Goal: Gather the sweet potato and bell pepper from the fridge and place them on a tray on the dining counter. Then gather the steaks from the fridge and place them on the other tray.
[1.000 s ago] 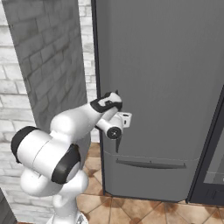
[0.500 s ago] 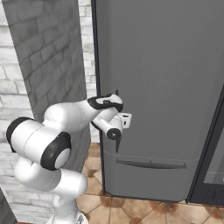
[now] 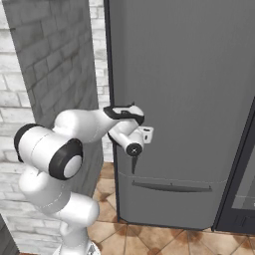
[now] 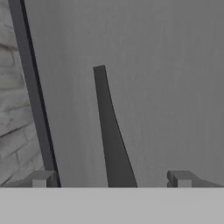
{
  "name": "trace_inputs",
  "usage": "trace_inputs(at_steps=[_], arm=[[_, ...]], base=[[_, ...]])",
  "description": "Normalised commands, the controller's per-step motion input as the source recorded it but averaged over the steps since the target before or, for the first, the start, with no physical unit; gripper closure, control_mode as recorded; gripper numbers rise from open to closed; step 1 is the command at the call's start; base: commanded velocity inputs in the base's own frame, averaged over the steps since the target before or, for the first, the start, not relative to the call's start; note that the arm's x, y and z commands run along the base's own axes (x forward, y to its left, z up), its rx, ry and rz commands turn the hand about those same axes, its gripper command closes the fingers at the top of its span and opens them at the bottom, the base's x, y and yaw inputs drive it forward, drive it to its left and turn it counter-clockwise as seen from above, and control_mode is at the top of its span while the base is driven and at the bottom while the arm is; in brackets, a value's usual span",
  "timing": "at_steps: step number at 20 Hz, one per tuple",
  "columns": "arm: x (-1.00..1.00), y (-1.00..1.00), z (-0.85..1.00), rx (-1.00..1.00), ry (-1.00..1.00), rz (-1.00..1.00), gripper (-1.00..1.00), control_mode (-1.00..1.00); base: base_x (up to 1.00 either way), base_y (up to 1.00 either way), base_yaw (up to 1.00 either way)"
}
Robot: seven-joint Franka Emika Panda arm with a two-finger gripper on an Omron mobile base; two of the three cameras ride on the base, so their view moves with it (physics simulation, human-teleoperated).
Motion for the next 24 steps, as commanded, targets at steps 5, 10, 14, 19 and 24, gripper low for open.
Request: trace_inputs(at_steps=[5, 10, 14, 19, 24], arm=[[0.23, -0.01, -0.05, 0.00, 0.00, 0.00, -1.00, -1.00], [0.26, 0.00, -0.11, 0.00, 0.01, 0.00, -1.00, -1.00], [0.32, 0.00, -0.19, 0.00, 0.05, 0.00, -1.00, -1.00], [0.33, 0.00, -0.22, 0.00, 0.04, 0.00, -1.00, -1.00], [0.41, -0.02, -0.17, 0.00, 0.01, 0.00, -1.00, -1.00]], base=[[0.00, 0.00, 0.00], [0.00, 0.00, 0.00], [0.00, 0.00, 0.00], [0.00, 0.00, 0.00], [0.00, 0.00, 0.00]])
